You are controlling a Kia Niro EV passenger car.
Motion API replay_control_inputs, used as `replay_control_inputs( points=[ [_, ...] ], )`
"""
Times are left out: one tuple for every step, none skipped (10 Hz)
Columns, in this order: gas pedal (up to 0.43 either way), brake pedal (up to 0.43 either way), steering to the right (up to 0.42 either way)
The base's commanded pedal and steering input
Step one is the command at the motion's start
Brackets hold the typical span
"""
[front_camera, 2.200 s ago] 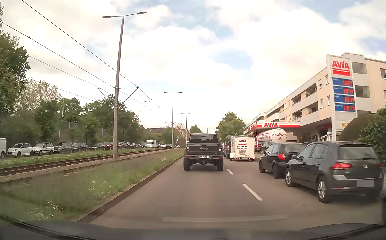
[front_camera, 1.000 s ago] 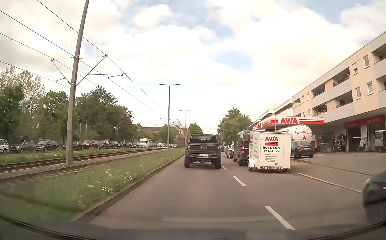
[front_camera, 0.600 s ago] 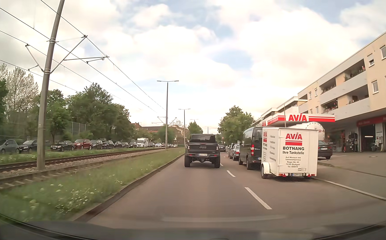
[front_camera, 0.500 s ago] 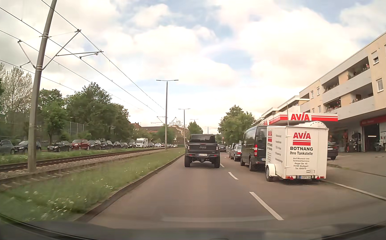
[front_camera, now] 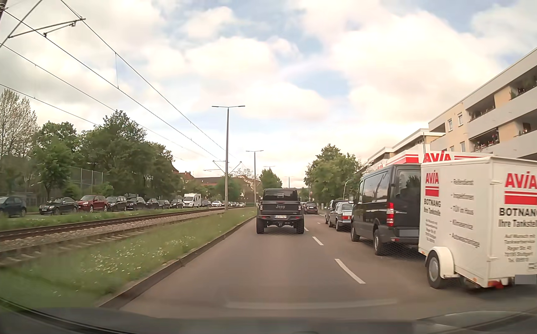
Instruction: Follow the waypoints while adhering to traffic rules and regulations
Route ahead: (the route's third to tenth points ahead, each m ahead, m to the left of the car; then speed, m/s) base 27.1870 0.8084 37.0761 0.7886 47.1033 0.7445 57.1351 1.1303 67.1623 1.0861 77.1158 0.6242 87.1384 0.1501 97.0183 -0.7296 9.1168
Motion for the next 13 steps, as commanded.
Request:
replay_control_inputs(
  points=[
    [0.189,0.0,-0.001],
    [0.189,0.0,0.0],
    [0.189,0.0,0.0],
    [0.189,0.0,0.001],
    [0.177,0.0,0.002],
    [0.177,0.0,0.003],
    [0.177,0.0,0.003],
    [0.177,0.0,0.002],
    [0.177,0.0,0.002],
    [0.177,0.0,0.002],
    [0.177,0.0,0.001],
    [0.177,0.0,0.002],
    [0.177,0.0,0.001]
  ],
)
